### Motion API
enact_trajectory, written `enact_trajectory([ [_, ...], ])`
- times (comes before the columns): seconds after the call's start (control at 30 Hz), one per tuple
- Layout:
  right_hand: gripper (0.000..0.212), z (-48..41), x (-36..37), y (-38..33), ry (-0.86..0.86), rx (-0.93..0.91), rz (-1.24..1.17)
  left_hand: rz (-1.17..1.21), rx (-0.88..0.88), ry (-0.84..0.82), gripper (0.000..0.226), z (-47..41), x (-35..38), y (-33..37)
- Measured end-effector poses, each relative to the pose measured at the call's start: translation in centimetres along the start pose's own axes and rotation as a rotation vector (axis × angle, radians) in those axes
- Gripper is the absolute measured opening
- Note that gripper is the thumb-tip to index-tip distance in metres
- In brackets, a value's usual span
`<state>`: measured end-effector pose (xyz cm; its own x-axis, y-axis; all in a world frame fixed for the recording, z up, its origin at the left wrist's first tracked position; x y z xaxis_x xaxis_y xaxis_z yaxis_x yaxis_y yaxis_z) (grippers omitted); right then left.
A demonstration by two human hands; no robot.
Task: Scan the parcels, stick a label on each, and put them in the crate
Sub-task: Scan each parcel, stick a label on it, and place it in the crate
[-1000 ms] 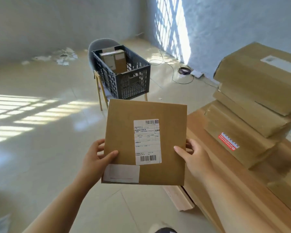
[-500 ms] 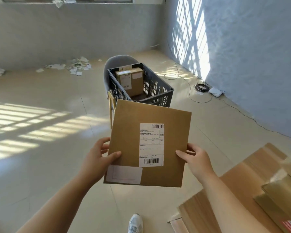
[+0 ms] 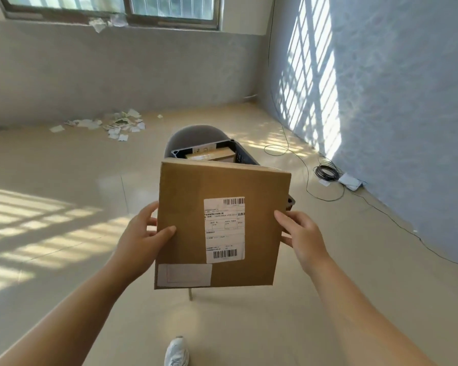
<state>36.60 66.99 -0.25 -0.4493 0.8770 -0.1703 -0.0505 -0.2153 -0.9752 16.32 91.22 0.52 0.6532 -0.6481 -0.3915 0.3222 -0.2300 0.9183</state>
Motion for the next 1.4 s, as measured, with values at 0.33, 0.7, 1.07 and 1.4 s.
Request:
enact_trajectory([
  [0.33, 0.068, -17.9, 3.1, -8.1, 0.034, 0.010, -0.254, 0.091, 0.116, -0.139, 0.032, -19.6, 0.9, 6.0],
  [0.7, 0.013, -31.5, 4.1, -1.8, 0.103, 0.090, -0.163, 0.112, -0.094, -0.241, 0.052, -31.0, 8.2, 2.0],
  [1.07, 0.025, -45.0, 8.3, 6.8, -0.254, 0.237, 0.682, -0.251, -0.519, -0.092, 0.021, -37.5, 14.6, -9.3],
  [1.4, 0.039, -53.3, 13.1, 11.1, -0.285, 0.305, 0.770, -0.414, -0.596, 0.024, 0.030, -44.4, 17.3, -13.0],
])
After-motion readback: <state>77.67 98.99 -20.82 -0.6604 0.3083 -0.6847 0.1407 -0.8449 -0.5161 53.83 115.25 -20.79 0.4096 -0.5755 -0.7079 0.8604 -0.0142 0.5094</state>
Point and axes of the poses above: each hand's wrist, its own z-axis away from the middle knuckle, its own x-axis out of the palm, y = z × x, the point moved 7 cm from there along -z, towards the middle knuckle, and after that the axes turned 2 degrees about -x, right-handed, at the moved point
